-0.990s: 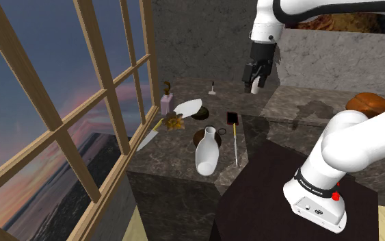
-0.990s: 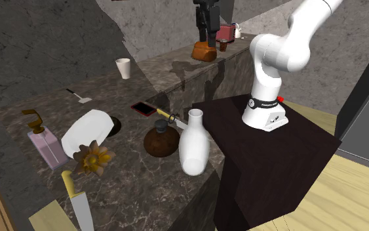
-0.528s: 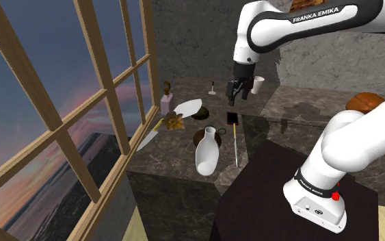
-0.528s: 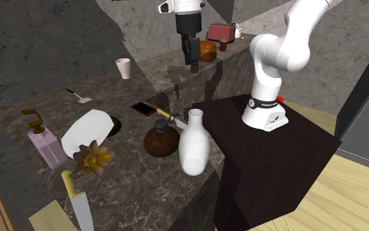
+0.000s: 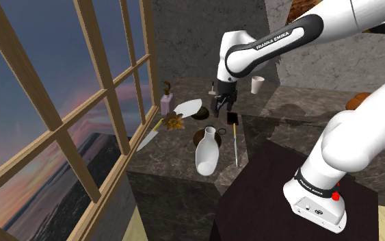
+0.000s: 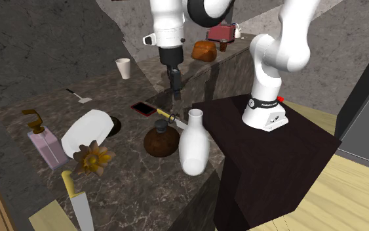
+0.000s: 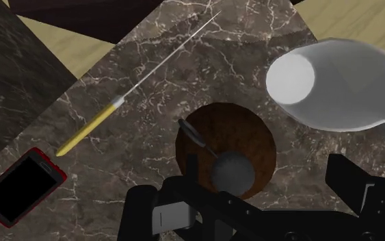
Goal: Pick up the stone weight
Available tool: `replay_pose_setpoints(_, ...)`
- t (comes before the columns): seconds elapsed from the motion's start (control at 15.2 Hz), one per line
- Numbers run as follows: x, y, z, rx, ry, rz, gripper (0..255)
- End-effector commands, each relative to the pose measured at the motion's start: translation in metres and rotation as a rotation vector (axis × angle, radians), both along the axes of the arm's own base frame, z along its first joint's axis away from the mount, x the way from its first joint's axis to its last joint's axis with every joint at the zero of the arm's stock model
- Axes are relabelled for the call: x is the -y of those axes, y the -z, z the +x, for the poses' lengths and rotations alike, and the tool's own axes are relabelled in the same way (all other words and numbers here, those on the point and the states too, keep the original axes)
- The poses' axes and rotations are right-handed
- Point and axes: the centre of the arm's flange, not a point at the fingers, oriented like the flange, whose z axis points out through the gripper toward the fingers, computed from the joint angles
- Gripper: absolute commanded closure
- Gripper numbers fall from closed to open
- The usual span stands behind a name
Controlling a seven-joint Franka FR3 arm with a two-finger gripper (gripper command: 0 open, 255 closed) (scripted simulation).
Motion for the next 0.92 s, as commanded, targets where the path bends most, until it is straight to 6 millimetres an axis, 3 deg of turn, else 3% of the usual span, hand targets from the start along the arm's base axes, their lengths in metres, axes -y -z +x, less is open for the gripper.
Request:
replay_pose_setpoints(0.0, 0.001, 0.024, 0.014, 0.005, 0.001, -0.001, 0)
replay_pose_setpoints(0.4, 0.000, 0.082, 0.055, 0.015, 0.002, -0.005, 0)
replay_pose_setpoints(0.86, 0.000, 0.119, 0.055, 0.015, 0.002, -0.005, 0)
